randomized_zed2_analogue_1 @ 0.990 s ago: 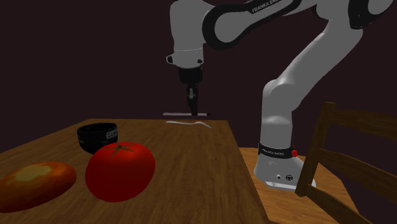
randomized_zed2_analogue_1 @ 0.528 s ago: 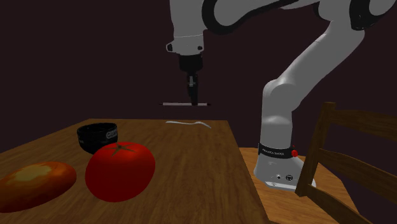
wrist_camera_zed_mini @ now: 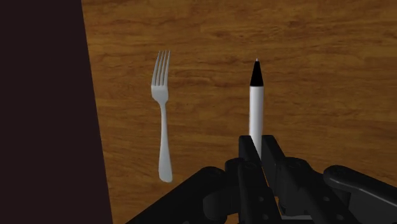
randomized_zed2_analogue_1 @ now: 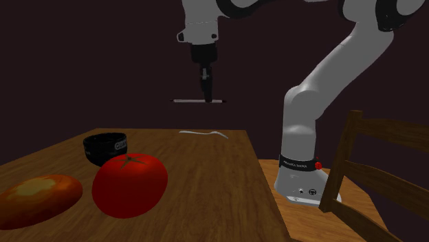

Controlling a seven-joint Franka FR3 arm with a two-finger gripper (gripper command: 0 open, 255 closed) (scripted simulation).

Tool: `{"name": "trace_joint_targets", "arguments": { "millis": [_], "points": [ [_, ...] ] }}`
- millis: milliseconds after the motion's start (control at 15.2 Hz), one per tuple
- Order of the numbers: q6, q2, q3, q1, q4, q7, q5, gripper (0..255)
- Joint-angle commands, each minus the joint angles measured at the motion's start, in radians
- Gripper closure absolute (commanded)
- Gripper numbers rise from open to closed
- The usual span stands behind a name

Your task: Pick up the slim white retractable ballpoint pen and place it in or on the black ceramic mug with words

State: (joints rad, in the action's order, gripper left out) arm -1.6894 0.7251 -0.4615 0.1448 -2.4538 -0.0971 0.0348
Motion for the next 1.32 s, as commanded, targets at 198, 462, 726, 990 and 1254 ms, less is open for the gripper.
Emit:
{"name": "trace_joint_targets", "arguments": {
  "millis": [198, 462, 726, 990, 1254],
  "points": [
    [-0.026, -0.196, -0.07, -0.06, 0.164, -0.059, -0.036, 255],
    [-0.028, -0.375, -0.139, -0.108, 0.322, -0.127, -0.094, 255],
    [0.0, -0.569, -0.208, -0.138, 0.502, -0.211, -0.183, 255],
    [0.063, -0.784, -0.26, -0.122, 0.71, -0.303, -0.306, 255],
    [0.104, -0.914, -0.266, -0.079, 0.836, -0.35, -0.384, 255]
  ]
}}
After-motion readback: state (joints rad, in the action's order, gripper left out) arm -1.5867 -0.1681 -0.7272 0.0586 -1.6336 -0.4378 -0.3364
